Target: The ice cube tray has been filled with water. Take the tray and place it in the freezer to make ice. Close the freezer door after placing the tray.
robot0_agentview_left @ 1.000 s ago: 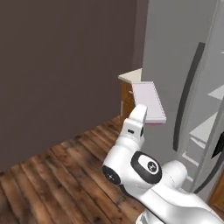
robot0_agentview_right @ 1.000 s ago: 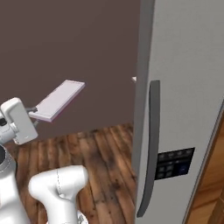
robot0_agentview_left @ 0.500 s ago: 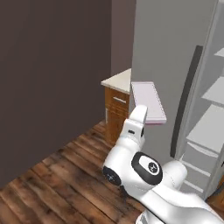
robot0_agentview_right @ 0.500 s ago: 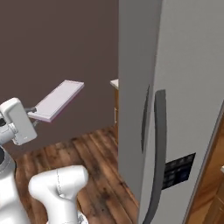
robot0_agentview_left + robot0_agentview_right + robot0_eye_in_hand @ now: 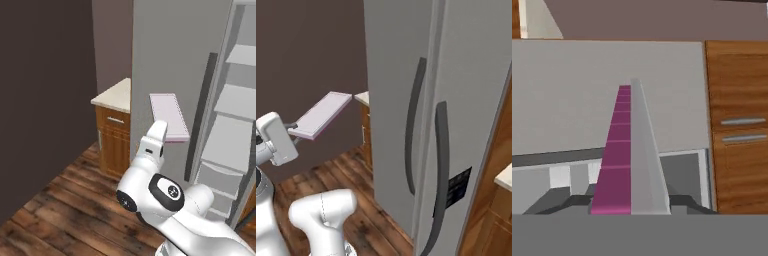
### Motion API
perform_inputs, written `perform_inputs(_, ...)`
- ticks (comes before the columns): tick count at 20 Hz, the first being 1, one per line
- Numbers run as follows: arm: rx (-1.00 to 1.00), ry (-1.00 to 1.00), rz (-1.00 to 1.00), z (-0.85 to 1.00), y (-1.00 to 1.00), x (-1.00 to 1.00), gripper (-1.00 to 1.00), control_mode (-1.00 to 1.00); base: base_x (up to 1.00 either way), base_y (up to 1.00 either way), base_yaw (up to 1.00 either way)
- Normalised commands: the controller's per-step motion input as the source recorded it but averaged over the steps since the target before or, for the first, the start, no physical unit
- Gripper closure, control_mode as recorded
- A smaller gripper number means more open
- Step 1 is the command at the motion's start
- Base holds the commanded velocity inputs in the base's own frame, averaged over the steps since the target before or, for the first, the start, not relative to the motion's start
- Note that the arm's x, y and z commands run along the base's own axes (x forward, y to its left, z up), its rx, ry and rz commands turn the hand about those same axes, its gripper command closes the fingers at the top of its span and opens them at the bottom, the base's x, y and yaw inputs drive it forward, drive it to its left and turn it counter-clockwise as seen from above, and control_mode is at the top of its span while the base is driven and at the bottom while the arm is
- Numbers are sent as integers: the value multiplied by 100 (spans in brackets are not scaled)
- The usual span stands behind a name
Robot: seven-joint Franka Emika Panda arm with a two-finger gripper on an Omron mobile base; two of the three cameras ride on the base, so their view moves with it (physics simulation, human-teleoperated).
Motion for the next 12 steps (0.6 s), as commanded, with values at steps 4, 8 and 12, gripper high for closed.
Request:
perform_inputs(4,0,0,0,0,0,0,100,100,3,3,-37)
perform_inputs(8,0,0,0,0,0,0,100,100,24,28,-35)
perform_inputs(12,0,0,0,0,0,0,100,100,26,39,-33)
